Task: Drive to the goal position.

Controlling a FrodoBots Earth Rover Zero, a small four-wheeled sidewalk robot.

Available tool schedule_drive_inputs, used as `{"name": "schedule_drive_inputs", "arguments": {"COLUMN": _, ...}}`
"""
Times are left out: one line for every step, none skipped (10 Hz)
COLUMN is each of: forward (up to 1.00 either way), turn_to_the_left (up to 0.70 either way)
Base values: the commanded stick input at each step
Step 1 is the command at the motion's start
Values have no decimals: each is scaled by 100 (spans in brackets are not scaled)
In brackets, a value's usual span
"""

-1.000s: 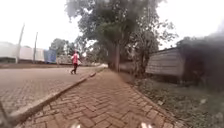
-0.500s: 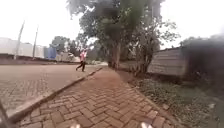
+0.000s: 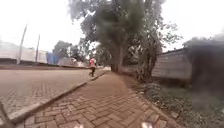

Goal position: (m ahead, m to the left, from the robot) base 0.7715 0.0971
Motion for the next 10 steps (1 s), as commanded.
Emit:
{"name": "schedule_drive_inputs", "arguments": {"forward": 50, "turn_to_the_left": 0}}
{"name": "schedule_drive_inputs", "arguments": {"forward": 50, "turn_to_the_left": 0}}
{"name": "schedule_drive_inputs", "arguments": {"forward": 50, "turn_to_the_left": 0}}
{"name": "schedule_drive_inputs", "arguments": {"forward": 50, "turn_to_the_left": 6}}
{"name": "schedule_drive_inputs", "arguments": {"forward": 50, "turn_to_the_left": 13}}
{"name": "schedule_drive_inputs", "arguments": {"forward": 50, "turn_to_the_left": 15}}
{"name": "schedule_drive_inputs", "arguments": {"forward": 50, "turn_to_the_left": 17}}
{"name": "schedule_drive_inputs", "arguments": {"forward": 50, "turn_to_the_left": 19}}
{"name": "schedule_drive_inputs", "arguments": {"forward": 50, "turn_to_the_left": 21}}
{"name": "schedule_drive_inputs", "arguments": {"forward": 50, "turn_to_the_left": 23}}
